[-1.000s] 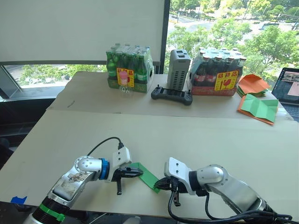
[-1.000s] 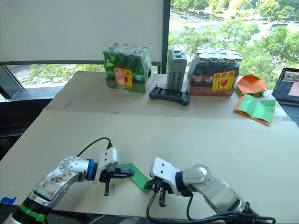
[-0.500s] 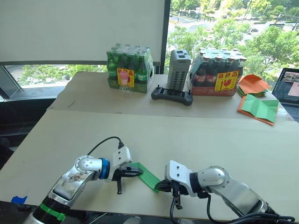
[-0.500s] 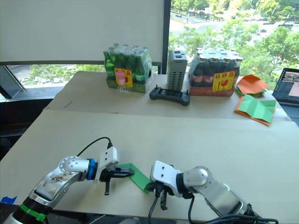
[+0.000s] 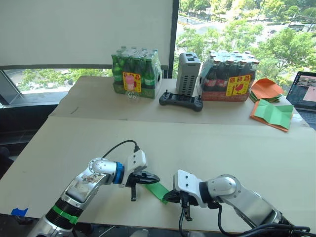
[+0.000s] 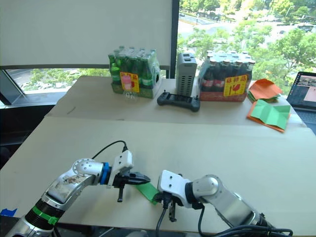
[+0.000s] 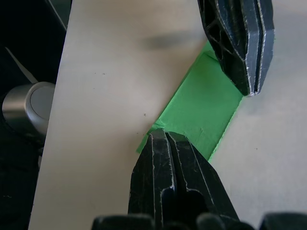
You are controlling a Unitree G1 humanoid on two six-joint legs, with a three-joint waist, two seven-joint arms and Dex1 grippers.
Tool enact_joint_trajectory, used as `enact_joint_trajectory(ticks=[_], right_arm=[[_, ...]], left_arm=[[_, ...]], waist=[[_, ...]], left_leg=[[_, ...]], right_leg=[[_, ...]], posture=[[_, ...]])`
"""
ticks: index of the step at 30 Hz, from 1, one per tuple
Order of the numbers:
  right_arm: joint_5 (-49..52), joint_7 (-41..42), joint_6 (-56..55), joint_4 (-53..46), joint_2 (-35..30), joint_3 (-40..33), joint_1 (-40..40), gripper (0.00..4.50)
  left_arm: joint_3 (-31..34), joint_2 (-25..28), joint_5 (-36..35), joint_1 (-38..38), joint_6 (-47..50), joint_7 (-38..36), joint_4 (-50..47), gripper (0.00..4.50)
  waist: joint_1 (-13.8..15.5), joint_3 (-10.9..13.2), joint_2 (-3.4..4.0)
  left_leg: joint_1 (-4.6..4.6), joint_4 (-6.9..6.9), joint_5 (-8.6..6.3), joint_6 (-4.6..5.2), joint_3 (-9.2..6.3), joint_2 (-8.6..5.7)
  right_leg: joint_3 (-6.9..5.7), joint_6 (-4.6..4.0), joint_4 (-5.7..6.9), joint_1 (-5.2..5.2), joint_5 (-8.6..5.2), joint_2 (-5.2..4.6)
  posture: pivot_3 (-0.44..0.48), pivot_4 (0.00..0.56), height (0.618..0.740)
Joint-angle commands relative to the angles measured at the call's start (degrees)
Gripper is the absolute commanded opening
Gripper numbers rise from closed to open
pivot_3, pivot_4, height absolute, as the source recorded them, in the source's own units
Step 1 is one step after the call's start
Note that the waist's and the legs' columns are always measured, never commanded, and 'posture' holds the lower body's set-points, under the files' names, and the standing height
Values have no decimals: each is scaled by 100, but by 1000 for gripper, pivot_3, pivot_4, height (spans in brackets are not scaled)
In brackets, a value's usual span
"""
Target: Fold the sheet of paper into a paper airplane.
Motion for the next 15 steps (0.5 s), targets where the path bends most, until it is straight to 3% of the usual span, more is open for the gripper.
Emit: enact_joint_trajectory(ticks=[1, 15], right_arm=[[-183, -60, 359, 243, -72, 156, 98, 19], [-154, -107, 554, 210, -3, 149, 34, 19]], left_arm=[[-155, -49, 236, -181, -287, -85, 150, 0], [-394, 281, 849, -133, -766, -369, 578, 0]], waist=[[0, 0, 0], [-34, -4, -1]], left_leg=[[-1, 1, 0, 0, 0, 0], [11, -3, 0, 0, 1, 2]], right_leg=[[0, 0, 0, -1, 0, 0], [1, 0, 2, 5, 0, 2]], posture=[[0, 150, 675], [0, 150, 675]])
